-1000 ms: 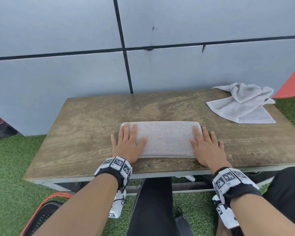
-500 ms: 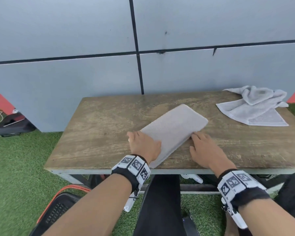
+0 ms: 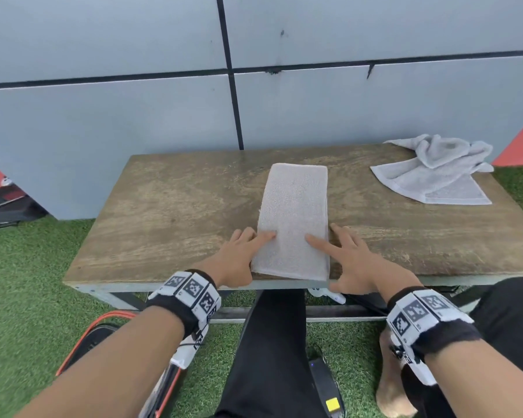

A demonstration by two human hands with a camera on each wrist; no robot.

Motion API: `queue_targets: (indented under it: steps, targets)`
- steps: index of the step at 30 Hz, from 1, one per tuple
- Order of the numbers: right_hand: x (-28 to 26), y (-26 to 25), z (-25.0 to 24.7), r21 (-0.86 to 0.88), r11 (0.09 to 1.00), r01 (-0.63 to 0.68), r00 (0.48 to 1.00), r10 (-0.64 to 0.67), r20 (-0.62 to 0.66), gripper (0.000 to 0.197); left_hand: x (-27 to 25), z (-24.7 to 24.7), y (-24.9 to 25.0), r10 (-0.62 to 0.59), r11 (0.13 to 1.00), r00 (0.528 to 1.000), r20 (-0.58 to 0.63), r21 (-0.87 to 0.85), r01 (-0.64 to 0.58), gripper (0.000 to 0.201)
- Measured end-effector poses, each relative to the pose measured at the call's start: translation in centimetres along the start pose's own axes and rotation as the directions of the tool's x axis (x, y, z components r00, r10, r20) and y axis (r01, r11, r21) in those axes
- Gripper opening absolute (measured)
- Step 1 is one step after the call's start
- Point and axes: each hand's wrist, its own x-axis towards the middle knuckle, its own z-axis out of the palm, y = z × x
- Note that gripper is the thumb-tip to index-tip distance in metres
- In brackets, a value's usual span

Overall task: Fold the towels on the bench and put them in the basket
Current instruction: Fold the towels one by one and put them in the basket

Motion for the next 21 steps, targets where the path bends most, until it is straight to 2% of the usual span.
queue_targets:
  steps: [2,4,8,10,12,15,16,19,21]
  targets:
    - [-0.1,-0.1,0.3,-0.043,0.999,-0.001,0.999,-0.001,-0.032,0.099,0.0,-0.4,-0.1,0.003,1.0,0.997,0.076,0.014,-0.004,0.108]
    - [0.0,-0.1,0.8,-0.01,1.0,0.024,0.99,-0.025,-0.141,0.088,0.2,-0.5,-0.4,0.016,1.0,0.996,0.092,-0.009,-0.015,0.109]
    - [0.5,0.3,1.9,0.266,0.951,0.156,0.955,-0.076,-0.286,0.039,0.1,-0.5,-0.6,0.042,0.998,0.996,0.082,-0.043,-0.038,0.116]
    - [0.7,0.2,2.0,0.342,0.915,0.215,0.929,-0.083,-0.361,0.023,0.0,0.1,-0.5,0.049,0.998,0.999,0.007,-0.033,-0.049,0.116]
    - [0.6,-0.4,1.8,0.4,0.875,0.273,0.905,-0.092,-0.416,0.02,-0.1,0.8,-0.4,0.057,0.993,0.991,-0.123,-0.091,-0.069,0.1]
    - [-0.4,-2.0,1.1,0.536,0.757,0.373,0.886,-0.12,-0.448,0.035,-0.2,1.0,-0.3,0.068,0.956,0.959,-0.275,-0.256,-0.142,0.041]
    - [-0.7,-2.3,0.8,0.57,0.725,0.387,0.885,-0.118,-0.451,0.036,-0.3,0.8,-0.2,0.061,0.941,0.947,-0.314,-0.299,-0.159,0.028]
    - [-1.0,-2.1,0.6,0.618,0.686,0.384,0.896,-0.114,-0.43,0.03,-1.1,-0.3,0.5,0.012,0.838,0.925,-0.379,-0.501,-0.216,0.017]
    - [-1.1,-1.9,0.6,0.598,0.721,0.348,0.914,-0.119,-0.388,0.033,-1.5,-0.9,0.7,-0.048,0.743,0.926,-0.375,-0.633,-0.218,0.015]
